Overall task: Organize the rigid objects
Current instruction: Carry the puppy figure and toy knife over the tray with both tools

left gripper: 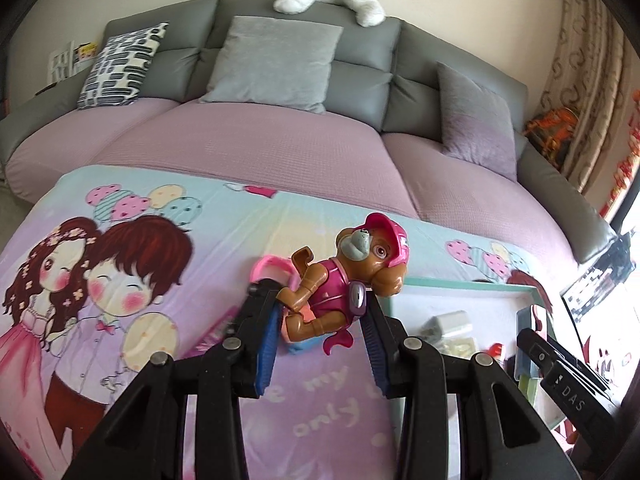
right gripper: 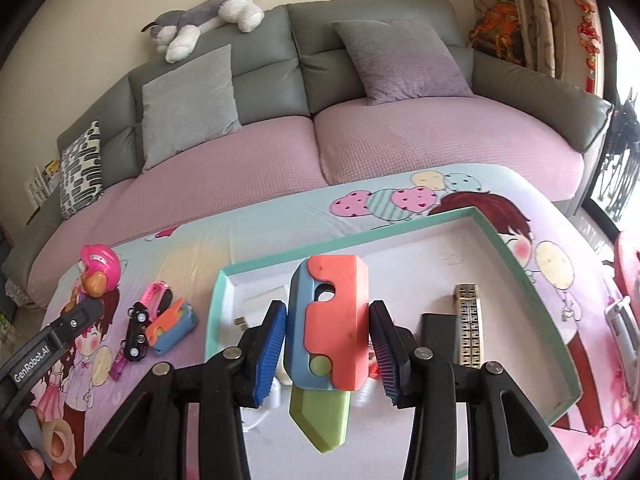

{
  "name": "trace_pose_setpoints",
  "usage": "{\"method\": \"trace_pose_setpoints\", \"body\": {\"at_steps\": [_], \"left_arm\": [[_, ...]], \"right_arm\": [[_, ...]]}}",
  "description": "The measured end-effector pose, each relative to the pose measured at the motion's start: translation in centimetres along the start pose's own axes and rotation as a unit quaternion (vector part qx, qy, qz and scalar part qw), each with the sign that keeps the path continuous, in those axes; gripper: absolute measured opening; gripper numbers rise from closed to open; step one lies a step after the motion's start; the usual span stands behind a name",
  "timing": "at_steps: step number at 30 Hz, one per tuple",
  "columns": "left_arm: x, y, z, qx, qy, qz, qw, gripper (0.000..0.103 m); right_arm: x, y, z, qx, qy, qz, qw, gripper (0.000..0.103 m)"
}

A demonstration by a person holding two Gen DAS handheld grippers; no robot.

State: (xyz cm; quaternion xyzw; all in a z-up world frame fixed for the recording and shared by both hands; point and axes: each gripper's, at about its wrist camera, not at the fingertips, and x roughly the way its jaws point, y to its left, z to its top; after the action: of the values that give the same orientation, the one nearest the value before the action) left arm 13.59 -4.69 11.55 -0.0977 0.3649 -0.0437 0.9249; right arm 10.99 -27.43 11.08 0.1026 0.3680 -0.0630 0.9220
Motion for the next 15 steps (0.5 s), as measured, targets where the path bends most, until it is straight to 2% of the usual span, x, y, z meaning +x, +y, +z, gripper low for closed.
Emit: {"method": "trace_pose_setpoints", "body": {"at_steps": [8, 15], "left_arm": [[0.6, -6.0, -1.1, 0.054, 0.022, -0.059, 0.9966, 0.041], [1.2, -10.8, -2.8, 0.098, 0.046, -0.097, 0.9894, 0.041]], "right_arm": [[-0.9, -5.1, 0.3, 0.039, 0.0, -0.067, 0.997, 0.045], [-1.9, -8.6, 0.3, 0.066, -0.002, -0.118, 0.991, 0.045]]}}
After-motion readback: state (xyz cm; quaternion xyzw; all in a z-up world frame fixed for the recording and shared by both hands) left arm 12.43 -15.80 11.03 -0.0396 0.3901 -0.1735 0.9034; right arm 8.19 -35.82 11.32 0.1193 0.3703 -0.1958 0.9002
